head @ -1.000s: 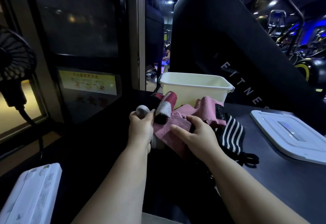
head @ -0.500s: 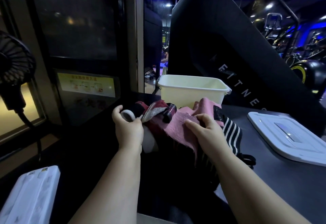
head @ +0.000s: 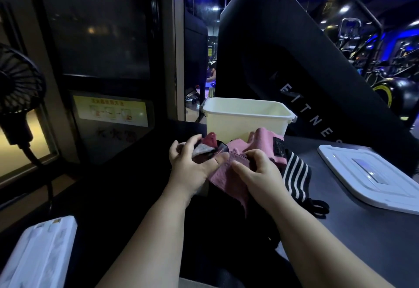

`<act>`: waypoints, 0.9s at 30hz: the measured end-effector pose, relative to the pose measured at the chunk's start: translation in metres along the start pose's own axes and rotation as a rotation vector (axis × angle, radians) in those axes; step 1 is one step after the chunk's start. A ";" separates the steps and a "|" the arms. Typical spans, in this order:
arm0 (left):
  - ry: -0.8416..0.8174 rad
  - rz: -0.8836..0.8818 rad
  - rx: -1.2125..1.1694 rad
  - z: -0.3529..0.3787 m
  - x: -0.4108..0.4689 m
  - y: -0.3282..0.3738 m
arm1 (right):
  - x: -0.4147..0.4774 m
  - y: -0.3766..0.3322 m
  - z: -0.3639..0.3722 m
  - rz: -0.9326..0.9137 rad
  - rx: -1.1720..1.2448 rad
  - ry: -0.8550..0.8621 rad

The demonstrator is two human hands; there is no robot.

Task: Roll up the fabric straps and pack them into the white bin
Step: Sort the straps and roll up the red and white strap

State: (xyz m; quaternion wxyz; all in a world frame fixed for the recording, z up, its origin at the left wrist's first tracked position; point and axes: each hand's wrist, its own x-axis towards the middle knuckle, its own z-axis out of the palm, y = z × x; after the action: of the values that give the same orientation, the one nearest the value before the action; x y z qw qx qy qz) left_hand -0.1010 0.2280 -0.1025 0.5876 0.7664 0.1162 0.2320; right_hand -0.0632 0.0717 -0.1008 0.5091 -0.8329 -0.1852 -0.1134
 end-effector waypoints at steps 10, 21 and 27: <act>0.403 0.054 -0.280 -0.004 0.010 -0.010 | 0.004 0.005 -0.009 0.000 0.250 -0.093; 0.478 0.037 -0.275 -0.004 0.011 -0.017 | 0.001 -0.001 -0.008 -0.007 0.135 -0.092; 0.610 -0.034 -0.288 -0.009 0.014 -0.024 | 0.005 0.003 -0.009 0.031 0.117 -0.109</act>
State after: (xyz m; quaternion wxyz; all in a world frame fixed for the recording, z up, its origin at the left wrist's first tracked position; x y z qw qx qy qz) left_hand -0.0907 0.2492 -0.1207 0.6318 0.5687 0.2655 0.4549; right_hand -0.0577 0.0630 -0.0974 0.5477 -0.8094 -0.2059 -0.0490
